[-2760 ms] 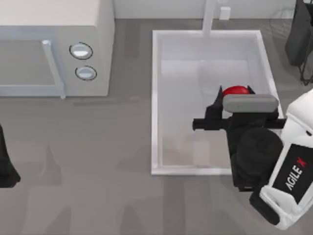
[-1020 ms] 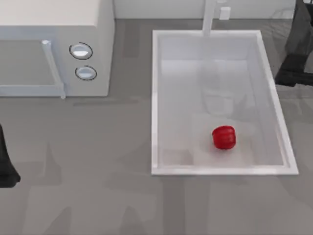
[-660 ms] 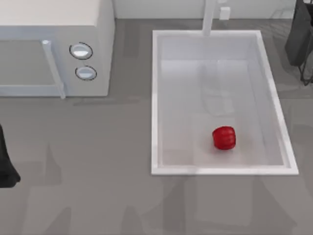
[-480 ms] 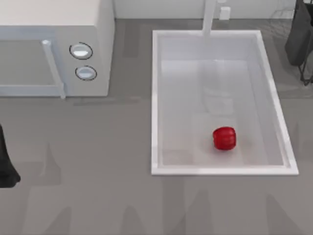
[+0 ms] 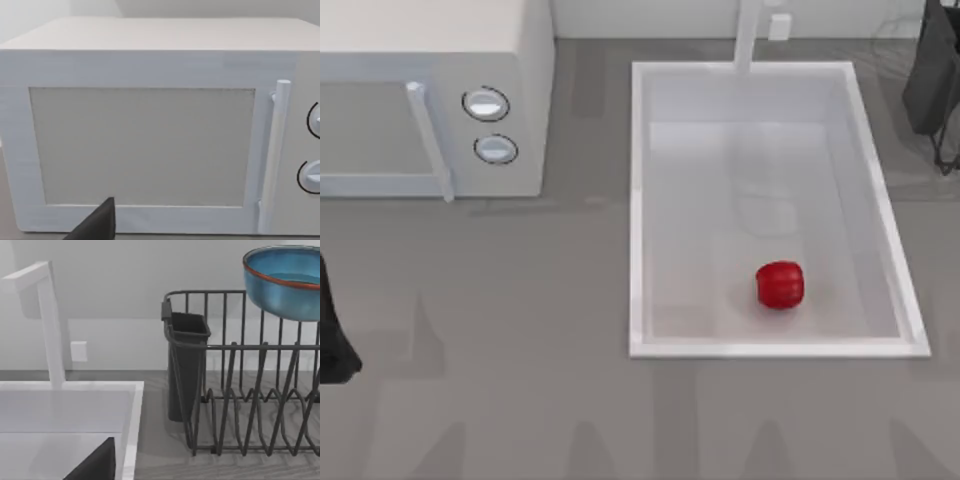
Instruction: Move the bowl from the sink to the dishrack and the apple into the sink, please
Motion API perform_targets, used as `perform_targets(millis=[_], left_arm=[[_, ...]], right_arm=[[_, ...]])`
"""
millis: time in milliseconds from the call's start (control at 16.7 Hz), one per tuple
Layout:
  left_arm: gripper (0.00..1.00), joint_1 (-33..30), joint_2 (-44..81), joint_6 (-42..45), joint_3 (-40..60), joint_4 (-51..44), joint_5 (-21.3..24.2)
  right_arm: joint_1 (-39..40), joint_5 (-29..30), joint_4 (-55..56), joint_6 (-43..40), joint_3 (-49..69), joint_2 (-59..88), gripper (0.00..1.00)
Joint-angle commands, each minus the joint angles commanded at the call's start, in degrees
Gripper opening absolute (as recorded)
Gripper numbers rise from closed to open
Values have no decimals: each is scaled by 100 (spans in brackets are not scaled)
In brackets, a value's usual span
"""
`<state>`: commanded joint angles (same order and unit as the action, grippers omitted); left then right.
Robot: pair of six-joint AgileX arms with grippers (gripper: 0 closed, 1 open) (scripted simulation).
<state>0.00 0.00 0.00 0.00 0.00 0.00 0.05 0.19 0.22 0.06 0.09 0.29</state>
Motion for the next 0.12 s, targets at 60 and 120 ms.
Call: perform_targets(millis=[60, 120], left_arm=[[100, 0, 0, 0, 0, 0, 0], [100, 0, 0, 0, 0, 0, 0]], right_arm=[[-5, -19, -22, -6, -9, -29, 100], [-5, -19, -22, -6, -9, -29, 100]])
